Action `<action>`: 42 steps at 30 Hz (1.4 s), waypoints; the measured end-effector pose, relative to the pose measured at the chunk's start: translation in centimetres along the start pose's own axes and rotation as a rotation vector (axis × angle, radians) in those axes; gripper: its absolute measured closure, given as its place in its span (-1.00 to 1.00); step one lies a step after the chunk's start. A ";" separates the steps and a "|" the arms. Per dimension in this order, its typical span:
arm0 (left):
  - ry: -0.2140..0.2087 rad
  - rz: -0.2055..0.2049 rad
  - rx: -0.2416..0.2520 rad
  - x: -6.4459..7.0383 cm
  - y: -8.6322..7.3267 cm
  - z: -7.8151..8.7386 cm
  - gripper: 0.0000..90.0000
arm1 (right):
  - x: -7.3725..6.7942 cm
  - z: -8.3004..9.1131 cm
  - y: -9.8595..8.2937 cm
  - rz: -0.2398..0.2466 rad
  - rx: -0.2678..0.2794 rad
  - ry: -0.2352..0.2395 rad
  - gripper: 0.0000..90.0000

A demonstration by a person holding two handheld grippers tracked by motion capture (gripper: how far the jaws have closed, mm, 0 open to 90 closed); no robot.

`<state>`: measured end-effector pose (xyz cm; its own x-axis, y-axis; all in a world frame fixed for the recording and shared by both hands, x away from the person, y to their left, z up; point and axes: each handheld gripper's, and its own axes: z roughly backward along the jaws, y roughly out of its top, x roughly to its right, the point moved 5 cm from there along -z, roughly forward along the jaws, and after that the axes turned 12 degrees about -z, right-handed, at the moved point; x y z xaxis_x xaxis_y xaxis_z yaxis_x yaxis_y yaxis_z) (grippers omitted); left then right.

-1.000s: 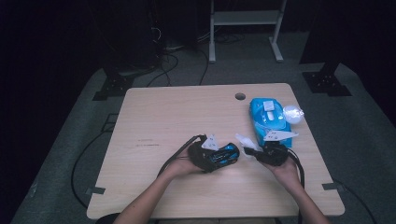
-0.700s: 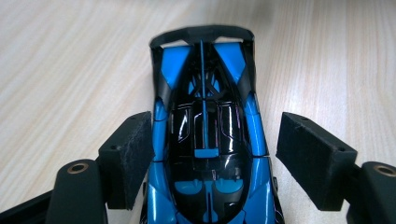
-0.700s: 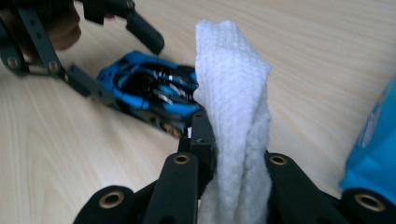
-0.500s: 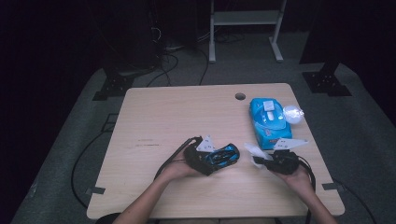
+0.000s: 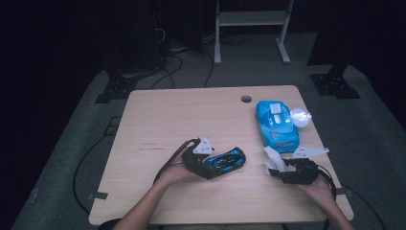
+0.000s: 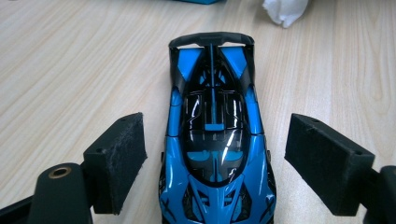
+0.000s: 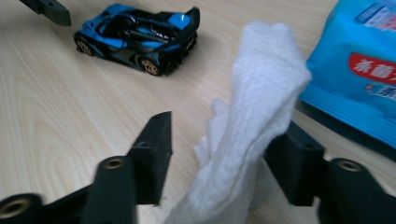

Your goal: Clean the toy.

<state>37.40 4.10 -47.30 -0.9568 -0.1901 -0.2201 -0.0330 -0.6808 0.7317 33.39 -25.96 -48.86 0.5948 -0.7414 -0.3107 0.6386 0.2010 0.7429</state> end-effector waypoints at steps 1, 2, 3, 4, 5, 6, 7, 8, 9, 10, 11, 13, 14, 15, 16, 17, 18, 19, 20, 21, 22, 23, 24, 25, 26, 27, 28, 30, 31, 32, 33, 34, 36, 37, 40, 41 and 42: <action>0.000 0.003 0.007 0.0 0.0 0.1 -0.57 | 0.0 0.2 0.0 -0.004 0.006 0.007 -0.19; -0.003 0.001 0.013 0.0 0.0 0.2 -0.58 | 0.0 0.4 0.0 0.001 0.009 0.006 -0.22; 0.005 -0.001 0.008 -0.1 -0.1 0.3 -0.58 | 0.0 0.5 0.0 0.005 0.016 0.002 -0.27; 0.007 -0.002 0.002 -0.1 -0.1 0.3 -0.58 | -0.1 0.6 -0.1 0.013 0.022 -0.008 -0.29; 0.005 -0.003 -0.005 -0.1 -0.2 0.4 -0.58 | -0.1 0.7 -0.1 0.021 0.023 -0.010 -0.29; 0.004 -0.003 -0.006 0.0 -0.3 0.4 -0.58 | -0.1 0.8 -0.1 0.025 0.028 -0.008 -0.29; 0.004 -0.002 -0.008 0.0 -0.3 0.4 -0.58 | -0.2 1.0 0.0 0.029 0.036 -0.009 -0.29; 0.007 -0.001 -0.006 0.0 -0.4 0.5 -0.58 | -0.2 1.1 0.0 0.029 0.041 -0.008 -0.29; 0.007 -0.004 -0.004 0.0 -0.4 0.6 -0.58 | -0.2 1.2 0.1 0.029 0.044 -0.013 -0.29; 0.008 -0.004 -0.005 0.0 -0.4 0.7 -0.58 | -0.2 1.3 0.1 0.029 0.047 -0.015 -0.29; 0.011 -0.003 0.001 0.0 -0.4 0.7 -0.58 | -0.2 1.4 0.2 0.035 0.053 -0.016 -0.28; 0.015 0.006 0.007 0.0 -0.4 0.9 -0.58 | -0.1 1.7 0.2 0.036 0.057 -0.021 -0.28; 0.016 0.007 0.008 -0.1 -0.5 0.9 -0.58 | -0.1 1.9 0.2 0.038 0.067 -0.022 -0.28; 0.016 0.006 0.007 -0.1 -0.5 1.0 -0.58 | -0.1 2.0 0.2 0.038 0.070 -0.025 -0.28; 0.020 0.005 0.008 -0.2 -0.5 1.2 -0.59 | 0.0 2.2 0.2 0.036 0.074 -0.022 -0.28; 0.023 0.005 0.008 -0.3 -0.6 1.3 -0.59 | 0.0 2.3 0.1 0.039 0.075 -0.022 -0.28; 0.025 0.007 0.009 -0.3 -0.6 1.4 -0.59 | 0.0 2.5 0.1 0.041 0.075 -0.024 -0.28; 0.029 0.010 0.014 -0.3 -0.7 1.6 -0.59 | 0.1 2.6 0.0 0.042 0.076 -0.027 -0.28; 0.031 0.014 0.018 -0.4 -0.7 1.8 -0.59 | 0.1 2.8 -0.1 0.040 0.081 -0.023 -0.28; 0.035 0.015 0.021 -0.4 -0.8 1.9 -0.59 | 0.1 3.0 -0.1 0.036 0.084 -0.021 -0.28; 0.040 0.014 0.022 -0.5 -0.8 2.1 -0.60 | 0.2 3.1 -0.2 0.030 0.086 -0.022 -0.28; 0.044 0.017 0.029 -0.5 -0.9 2.3 -0.61 | 0.2 3.3 -0.3 0.027 0.085 -0.021 -0.28; 0.047 0.017 0.030 -0.5 -1.1 2.5 -0.61 | 0.2 3.4 -0.4 0.026 0.089 -0.021 -0.28; 0.052 0.015 0.029 -0.6 -1.2 2.8 -0.61 | 0.2 3.6 -0.5 0.025 0.091 -0.020 -0.28; 0.055 0.018 0.031 -0.6 -1.4 3.0 -0.61 | 0.2 3.8 -0.6 0.021 0.093 -0.018 -0.28; 0.056 0.023 0.033 -0.6 -1.5 3.1 -0.62 | 0.2 3.9 -0.7 0.020 0.098 -0.015 -0.28; 0.062 0.026 0.034 -0.6 -1.7 3.3 -0.62 | 0.2 4.1 -0.7 0.017 0.101 -0.013 -0.28; 0.072 0.027 0.030 -0.6 -2.2 3.8 -0.62 | 0.2 4.5 -0.8 0.014 0.111 -0.008 -0.28; 0.076 0.031 0.026 -0.6 -2.4 4.0 -0.62 | 0.2 4.7 -0.9 0.013 0.116 -0.007 -0.28; 0.087 0.032 0.023 -0.6 -2.7 4.3 -0.62 | 0.3 4.8 -0.9 0.012 0.119 -0.009 -0.28; 0.092 0.032 0.022 -0.6 -2.8 4.5 -0.62 | 0.3 5.0 -1.0 0.007 0.122 -0.011 -0.28; 0.093 0.036 0.026 -0.6 -3.0 4.7 -0.62 | 0.3 5.1 -1.1 0.006 0.122 -0.011 -0.28; 0.107 0.041 0.028 -0.7 -3.3 5.2 -0.62 | 0.4 5.3 -1.2 0.003 0.126 -0.015 -0.28; 0.109 0.042 0.031 -0.7 -3.5 5.5 -0.62 | 0.4 5.4 -1.2 0.000 0.127 -0.013 -0.28; 0.123 0.047 0.028 -0.7 -4.0 6.1 -0.62 | 0.4 5.8 -1.3 -0.010 0.140 -0.004 -0.28; 0.126 0.048 0.025 -0.7 -4.2 6.2 -0.62 | 0.4 6.0 -1.3 -0.012 0.149 0.001 -0.28; 0.129 0.048 0.022 -0.7 -4.4 6.4 -0.62 | 0.3 6.1 -1.3 -0.013 0.157 0.004 -0.28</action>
<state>36.35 11.74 -46.23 -0.9123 -0.3128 -0.2644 0.0047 -0.6536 0.7569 29.71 -30.38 -46.31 0.5889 -0.7407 -0.3234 0.5623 0.0881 0.8222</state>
